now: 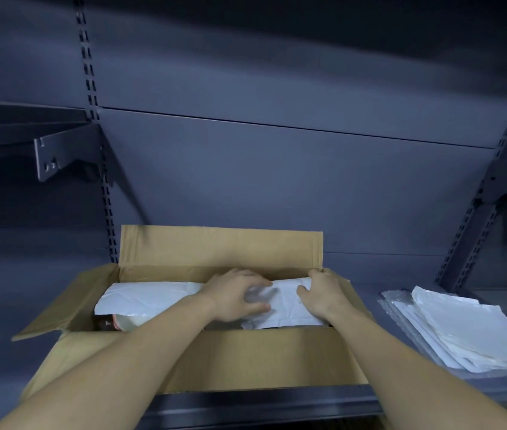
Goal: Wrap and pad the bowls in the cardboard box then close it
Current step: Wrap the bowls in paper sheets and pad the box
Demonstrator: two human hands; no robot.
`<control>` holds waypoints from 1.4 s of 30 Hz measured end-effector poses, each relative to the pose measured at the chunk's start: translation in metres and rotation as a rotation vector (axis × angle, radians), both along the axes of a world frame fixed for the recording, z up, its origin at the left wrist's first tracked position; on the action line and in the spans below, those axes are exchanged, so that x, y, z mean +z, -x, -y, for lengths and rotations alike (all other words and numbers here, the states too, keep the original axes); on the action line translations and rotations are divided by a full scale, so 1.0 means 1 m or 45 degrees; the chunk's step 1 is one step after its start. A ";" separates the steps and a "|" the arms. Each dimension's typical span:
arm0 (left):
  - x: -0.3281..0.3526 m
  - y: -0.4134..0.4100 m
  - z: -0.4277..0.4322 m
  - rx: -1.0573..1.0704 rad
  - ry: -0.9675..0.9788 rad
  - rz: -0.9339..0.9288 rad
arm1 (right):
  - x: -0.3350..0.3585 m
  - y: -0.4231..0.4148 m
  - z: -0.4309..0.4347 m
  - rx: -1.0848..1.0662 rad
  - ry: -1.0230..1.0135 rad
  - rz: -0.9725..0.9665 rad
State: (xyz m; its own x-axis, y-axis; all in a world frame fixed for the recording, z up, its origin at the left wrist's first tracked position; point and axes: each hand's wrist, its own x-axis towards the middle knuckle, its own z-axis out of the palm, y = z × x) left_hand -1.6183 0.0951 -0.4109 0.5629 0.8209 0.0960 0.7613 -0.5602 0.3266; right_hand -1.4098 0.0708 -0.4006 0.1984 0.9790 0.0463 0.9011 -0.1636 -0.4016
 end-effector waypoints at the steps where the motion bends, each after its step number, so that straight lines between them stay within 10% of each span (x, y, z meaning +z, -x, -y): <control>1: 0.000 -0.003 0.000 -0.009 -0.015 -0.072 | 0.000 0.001 0.000 0.008 -0.003 0.009; 11: -0.006 -0.021 -0.004 0.043 -0.033 -0.320 | 0.015 0.001 0.005 0.232 -0.080 0.394; 42: -0.010 -0.002 -0.001 0.110 -0.060 -0.249 | -0.017 0.014 -0.009 0.465 0.210 0.425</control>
State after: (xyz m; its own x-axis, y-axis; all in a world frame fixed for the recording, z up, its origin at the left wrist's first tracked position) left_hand -1.6160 0.0965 -0.4209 0.5025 0.8640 0.0311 0.8533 -0.5014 0.1432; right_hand -1.4240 0.0796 -0.4178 -0.1569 0.9812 -0.1122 0.9858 0.1488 -0.0779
